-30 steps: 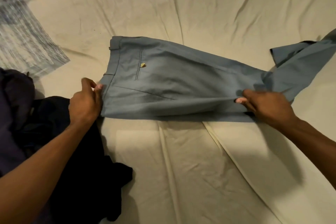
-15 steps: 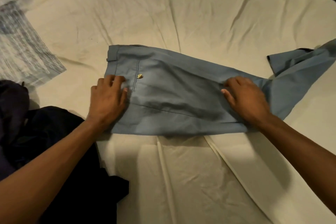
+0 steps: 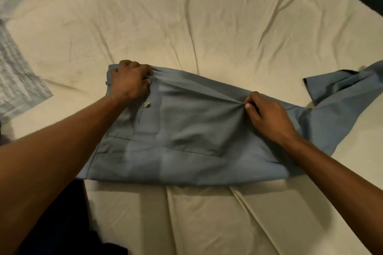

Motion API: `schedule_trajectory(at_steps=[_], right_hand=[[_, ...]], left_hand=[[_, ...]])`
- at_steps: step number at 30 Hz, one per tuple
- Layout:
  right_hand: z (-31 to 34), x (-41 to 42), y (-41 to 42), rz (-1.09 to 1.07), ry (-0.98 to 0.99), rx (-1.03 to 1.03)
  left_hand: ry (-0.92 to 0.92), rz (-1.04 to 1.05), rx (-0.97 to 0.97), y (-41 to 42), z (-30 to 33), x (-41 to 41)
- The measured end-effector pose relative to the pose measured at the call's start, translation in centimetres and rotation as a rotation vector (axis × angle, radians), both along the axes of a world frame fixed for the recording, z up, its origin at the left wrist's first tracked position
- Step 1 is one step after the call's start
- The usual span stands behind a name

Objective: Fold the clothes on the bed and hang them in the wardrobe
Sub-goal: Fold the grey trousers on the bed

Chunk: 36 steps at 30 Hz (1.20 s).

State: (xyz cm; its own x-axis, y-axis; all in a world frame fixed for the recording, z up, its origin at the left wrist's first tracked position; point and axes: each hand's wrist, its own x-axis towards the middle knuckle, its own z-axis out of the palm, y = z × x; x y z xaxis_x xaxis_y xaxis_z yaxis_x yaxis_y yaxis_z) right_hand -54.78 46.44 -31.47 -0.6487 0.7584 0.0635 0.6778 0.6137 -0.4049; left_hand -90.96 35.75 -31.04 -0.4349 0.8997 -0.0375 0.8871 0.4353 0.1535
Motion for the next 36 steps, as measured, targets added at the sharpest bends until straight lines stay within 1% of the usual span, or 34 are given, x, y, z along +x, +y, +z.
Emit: schedule_trajectory(at_steps=[2, 3, 6, 7, 9, 11, 14, 16, 18, 21, 23, 25, 26, 27, 28, 29, 30, 32, 33, 36], right_hand=[[0.1, 0.2, 0.3, 0.005, 0.01, -0.076], [0.1, 0.3, 0.6, 0.007, 0.017, -0.12], [0.2, 0.3, 2.2, -0.01, 0.052, -0.287], [0.2, 0.3, 2.8, -0.034, 0.055, -0.342], [-0.2, 0.2, 4.0, -0.1, 0.038, -0.415], [-1.3, -0.3, 4.8, -0.161, -0.017, -0.4], [-2.6, -1.5, 5.6, -0.207, -0.163, -0.213], [-3.2, -1.9, 5.9, -0.209, -0.212, -0.092], [-3.4, -2.1, 6.1, -0.202, -0.246, -0.019], [-3.7, -2.3, 6.2, -0.149, -0.308, 0.041], [-3.9, -2.4, 6.2, -0.136, -0.339, 0.068], [-3.9, -2.5, 6.1, -0.133, -0.353, 0.077], [-3.9, -2.5, 6.1, -0.13, -0.359, 0.077], [-3.8, -2.5, 6.2, -0.124, -0.368, 0.079], [-3.8, -2.4, 6.3, -0.117, -0.381, 0.085], [-3.7, -2.4, 6.4, -0.111, -0.399, 0.091], [-3.5, -2.4, 6.5, -0.115, -0.416, 0.094], [-3.0, -2.5, 6.7, -0.156, -0.43, 0.101], [-2.9, -2.5, 6.7, -0.18, -0.432, 0.106], [-2.8, -2.1, 6.3, -0.196, -0.42, 0.083]], left_hand=[[0.05, -0.05, -0.025, 0.5, 0.6, -0.9], [0.044, -0.097, -0.013, 0.6, 0.9, -1.4], [-0.069, -0.238, -0.028, 0.7, 2.6, -3.3], [-0.102, -0.25, -0.062, 1.1, 3.0, -4.0], [-0.103, -0.241, -0.162, 2.2, 3.4, -4.8], [-0.065, -0.215, -0.233, 3.6, 2.8, -5.0], [0.082, -0.143, -0.291, 5.2, 1.6, -4.0], [0.21, -0.109, -0.239, 5.8, 0.7, -3.5], [0.308, -0.095, -0.143, 5.9, -0.5, -3.5], [0.343, -0.028, -0.082, 5.8, -1.8, -3.9], [0.263, 0.064, 0.016, 5.8, -2.1, -2.3], [0.156, 0.105, 0.227, 5.1, -1.4, 0.9], [0.101, 0.069, 0.341, 4.3, -1.1, 3.0], [0.04, 0.0, 0.412, 3.1, -0.9, 5.5], [-0.016, -0.092, 0.422, 1.4, -0.8, 8.1], [-0.058, -0.182, 0.37, -0.2, -1.4, 10.3], [-0.093, -0.241, 0.262, -1.7, -2.4, 11.8], [-0.1, -0.269, 0.018, -3.6, -4.9, 12.5], [-0.083, -0.262, -0.044, -3.9, -6.0, 11.9], [-0.041, -0.179, -0.083, -3.0, -6.9, 10.2]])
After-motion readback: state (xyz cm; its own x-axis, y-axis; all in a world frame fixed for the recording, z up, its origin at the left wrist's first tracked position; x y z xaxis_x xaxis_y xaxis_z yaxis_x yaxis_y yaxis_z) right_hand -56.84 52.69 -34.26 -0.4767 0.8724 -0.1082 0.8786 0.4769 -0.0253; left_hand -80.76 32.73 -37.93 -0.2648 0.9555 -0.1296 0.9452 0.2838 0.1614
